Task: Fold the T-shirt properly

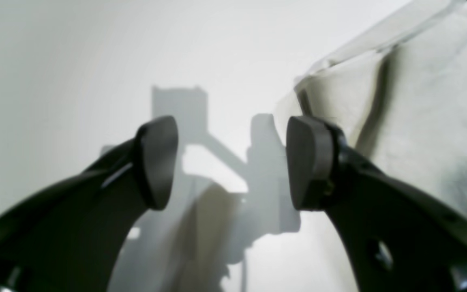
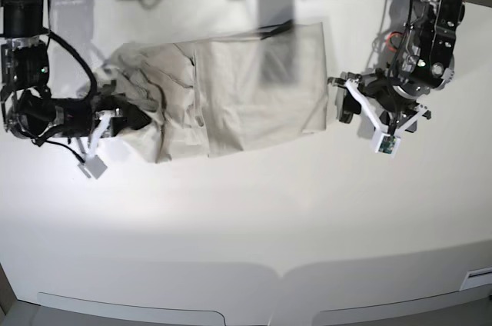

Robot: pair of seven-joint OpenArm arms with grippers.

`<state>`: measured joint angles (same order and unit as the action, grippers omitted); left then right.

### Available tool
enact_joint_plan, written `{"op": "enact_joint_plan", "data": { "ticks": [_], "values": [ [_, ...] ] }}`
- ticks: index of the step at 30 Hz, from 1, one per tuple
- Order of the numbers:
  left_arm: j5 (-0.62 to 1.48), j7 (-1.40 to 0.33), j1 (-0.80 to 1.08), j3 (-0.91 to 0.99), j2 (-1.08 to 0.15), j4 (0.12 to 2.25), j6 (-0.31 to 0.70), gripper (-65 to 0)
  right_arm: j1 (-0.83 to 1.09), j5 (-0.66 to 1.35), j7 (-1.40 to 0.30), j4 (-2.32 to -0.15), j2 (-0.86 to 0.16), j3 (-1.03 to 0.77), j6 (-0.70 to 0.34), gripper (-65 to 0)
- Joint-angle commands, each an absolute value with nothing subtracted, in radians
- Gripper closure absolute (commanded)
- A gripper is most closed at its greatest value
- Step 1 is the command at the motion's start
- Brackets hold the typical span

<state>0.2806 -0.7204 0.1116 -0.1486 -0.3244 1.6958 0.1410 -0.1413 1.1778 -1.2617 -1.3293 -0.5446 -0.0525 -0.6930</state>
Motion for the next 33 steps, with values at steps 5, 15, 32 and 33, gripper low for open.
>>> {"op": "enact_joint_plan", "data": {
  "ticks": [5,15,32,33],
  "values": [
    [0.277,-0.71,0.097,-0.143,-0.362,1.717,0.141,-41.1,-0.095,1.135,-1.26,-1.591,-0.389,-0.059,-0.698,0.0],
    [0.282,-0.718,0.099,-0.099,-0.39,1.717,0.141,-41.0,-0.091,0.978,-1.257,-1.713,-0.079,-0.056,-0.68,0.0],
    [0.322,-0.732,0.099,-0.097,-0.542,1.717,0.076,-39.0,-0.041,0.706,-1.157,-1.708,0.138,0.234,-0.643,0.0],
    [0.322,-0.732,0.099,-0.098,-0.547,1.717,0.073,-38.1,-0.04,0.707,-1.159,-1.708,0.139,0.249,-0.643,-2.1]
  ]
}}
